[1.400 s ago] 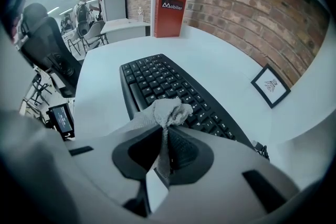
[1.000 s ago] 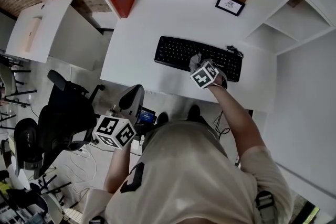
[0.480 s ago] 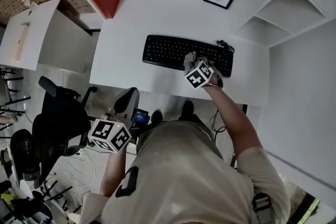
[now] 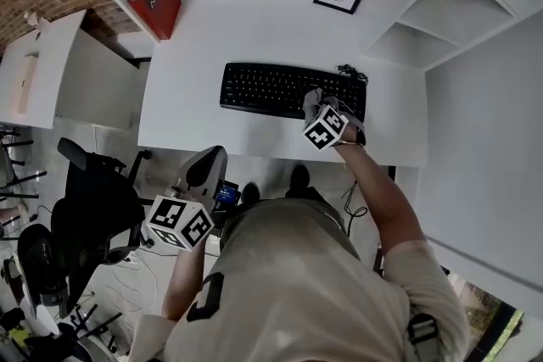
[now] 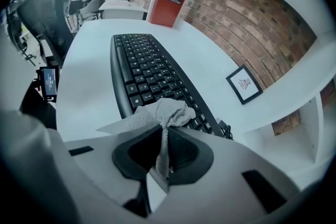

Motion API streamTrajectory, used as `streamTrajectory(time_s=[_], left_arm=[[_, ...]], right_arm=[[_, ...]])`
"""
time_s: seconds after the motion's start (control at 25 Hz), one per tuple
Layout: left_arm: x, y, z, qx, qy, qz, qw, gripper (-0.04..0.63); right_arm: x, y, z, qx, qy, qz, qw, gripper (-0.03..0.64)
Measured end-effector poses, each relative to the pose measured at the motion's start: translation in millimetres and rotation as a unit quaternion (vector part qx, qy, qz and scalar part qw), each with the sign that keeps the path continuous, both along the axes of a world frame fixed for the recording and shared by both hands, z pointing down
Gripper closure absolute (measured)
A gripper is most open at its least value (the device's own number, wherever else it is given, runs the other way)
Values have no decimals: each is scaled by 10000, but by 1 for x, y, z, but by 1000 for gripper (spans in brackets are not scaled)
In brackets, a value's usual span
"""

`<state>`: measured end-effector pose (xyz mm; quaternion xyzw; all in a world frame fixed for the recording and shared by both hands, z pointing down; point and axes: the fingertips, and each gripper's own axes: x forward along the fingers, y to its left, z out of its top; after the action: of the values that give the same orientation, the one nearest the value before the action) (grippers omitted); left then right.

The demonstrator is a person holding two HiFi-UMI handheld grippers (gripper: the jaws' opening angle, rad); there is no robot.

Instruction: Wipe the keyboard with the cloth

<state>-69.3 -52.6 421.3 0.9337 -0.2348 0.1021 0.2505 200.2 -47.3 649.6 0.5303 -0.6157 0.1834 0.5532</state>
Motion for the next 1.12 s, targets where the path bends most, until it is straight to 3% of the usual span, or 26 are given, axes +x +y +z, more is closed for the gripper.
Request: streamTrajectory(time_s=[0.52,1.12], left_arm=[[-10,1,5,-83,-5,75,9999,591],[39,18,-1,-42,-29,739,9972,591]], right_arm=[[17,22,2,-65,243,226,9994,589],[68,81,-1,-107,293,948,9950,591]])
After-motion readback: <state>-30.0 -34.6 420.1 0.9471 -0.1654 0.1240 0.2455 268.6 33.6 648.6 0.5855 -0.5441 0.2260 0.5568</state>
